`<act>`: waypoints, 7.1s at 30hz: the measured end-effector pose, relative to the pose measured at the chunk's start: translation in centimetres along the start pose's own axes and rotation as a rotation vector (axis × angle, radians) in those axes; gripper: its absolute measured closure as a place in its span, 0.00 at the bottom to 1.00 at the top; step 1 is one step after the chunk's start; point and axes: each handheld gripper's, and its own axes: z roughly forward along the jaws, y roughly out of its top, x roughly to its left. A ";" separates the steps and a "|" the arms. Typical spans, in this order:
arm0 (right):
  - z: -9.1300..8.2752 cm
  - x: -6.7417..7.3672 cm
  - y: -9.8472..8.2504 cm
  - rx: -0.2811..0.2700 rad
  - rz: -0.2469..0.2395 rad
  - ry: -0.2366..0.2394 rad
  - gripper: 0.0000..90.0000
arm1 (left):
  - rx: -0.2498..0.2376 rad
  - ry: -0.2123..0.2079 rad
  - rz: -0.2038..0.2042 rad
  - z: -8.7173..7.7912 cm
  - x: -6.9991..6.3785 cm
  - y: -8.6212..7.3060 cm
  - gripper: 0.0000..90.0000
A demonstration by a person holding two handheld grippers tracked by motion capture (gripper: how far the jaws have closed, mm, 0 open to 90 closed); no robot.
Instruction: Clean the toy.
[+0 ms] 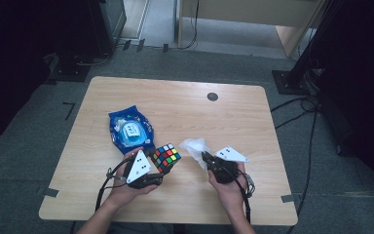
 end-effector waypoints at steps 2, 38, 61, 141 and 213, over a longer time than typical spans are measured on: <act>-0.7 0.6 0.6 -0.045 0.016 0.043 0.98 | 0.005 -0.007 0.006 0.2 -0.2 0.0 0.38; -1.4 3.8 1.6 -0.089 -0.012 0.123 0.98 | -0.041 -0.084 0.046 0.1 -1.9 0.6 0.38; -2.9 7.3 2.4 -0.180 -0.103 0.201 0.97 | -0.020 -0.095 0.047 0.3 -2.0 0.7 0.38; 0.1 5.6 1.3 0.024 0.326 0.286 0.38 | 0.020 -0.122 0.012 1.6 -2.5 0.3 0.37; -0.5 6.0 2.0 0.094 0.256 0.303 0.38 | -0.081 -0.158 0.133 0.6 -3.5 1.0 0.32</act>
